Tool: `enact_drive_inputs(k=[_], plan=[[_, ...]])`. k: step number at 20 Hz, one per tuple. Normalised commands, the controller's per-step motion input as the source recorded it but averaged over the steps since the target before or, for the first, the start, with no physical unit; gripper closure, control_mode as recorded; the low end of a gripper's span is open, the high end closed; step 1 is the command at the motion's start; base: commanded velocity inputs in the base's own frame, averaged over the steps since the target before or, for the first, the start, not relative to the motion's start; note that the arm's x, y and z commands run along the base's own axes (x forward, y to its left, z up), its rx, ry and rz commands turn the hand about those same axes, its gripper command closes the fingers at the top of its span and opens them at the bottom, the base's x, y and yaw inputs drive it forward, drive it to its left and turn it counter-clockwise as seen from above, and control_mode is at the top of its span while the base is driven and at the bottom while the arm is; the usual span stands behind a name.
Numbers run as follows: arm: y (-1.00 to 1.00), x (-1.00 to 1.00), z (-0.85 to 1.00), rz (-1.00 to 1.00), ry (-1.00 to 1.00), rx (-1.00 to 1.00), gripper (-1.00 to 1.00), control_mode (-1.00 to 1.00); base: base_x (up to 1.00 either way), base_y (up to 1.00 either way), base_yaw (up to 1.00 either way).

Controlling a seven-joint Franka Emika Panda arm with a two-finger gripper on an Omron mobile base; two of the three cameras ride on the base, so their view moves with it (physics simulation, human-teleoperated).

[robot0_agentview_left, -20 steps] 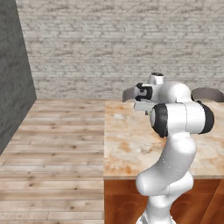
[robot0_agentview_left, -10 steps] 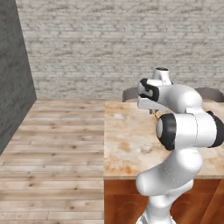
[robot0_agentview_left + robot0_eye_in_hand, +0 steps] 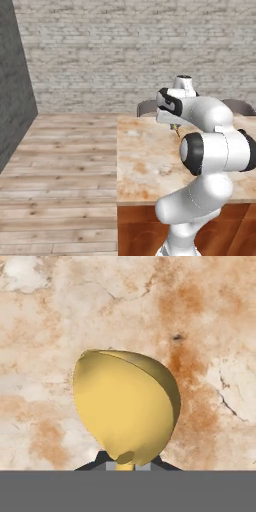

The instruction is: Organize the utensils by type. Pick up the wooden spoons from the counter and place them in the open cabinet. Then pick up the metallic utensils from the counter and place them in the open drawer.

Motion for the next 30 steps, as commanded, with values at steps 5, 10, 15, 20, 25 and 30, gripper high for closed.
enact_drive_inputs(k=[5, 10, 15, 20, 25, 30], plan=[[0.00, 0.00, 0.00, 0.00, 0.00, 0.00, 1.00, 1.00, -0.13, -0.02, -0.81], [0.00, 0.00, 0.00, 0.00, 0.00, 0.00, 1.00, 1.00, -0.03, 0.00, -0.99], [0.00, 0.00, 0.00, 0.00, 0.00, 0.00, 1.00, 1.00, 0.00, 0.02, -1.00], [0.00, 0.00, 0.00, 0.00, 0.00, 0.00, 1.00, 1.00, 0.00, 0.00, -1.00], [0.00, 0.00, 0.00, 0.00, 0.00, 0.00, 1.00, 1.00, 0.01, -0.06, -0.99], [0.00, 0.00, 0.00, 0.00, 0.00, 0.00, 1.00, 1.00, 0.19, -0.24, -0.82]])
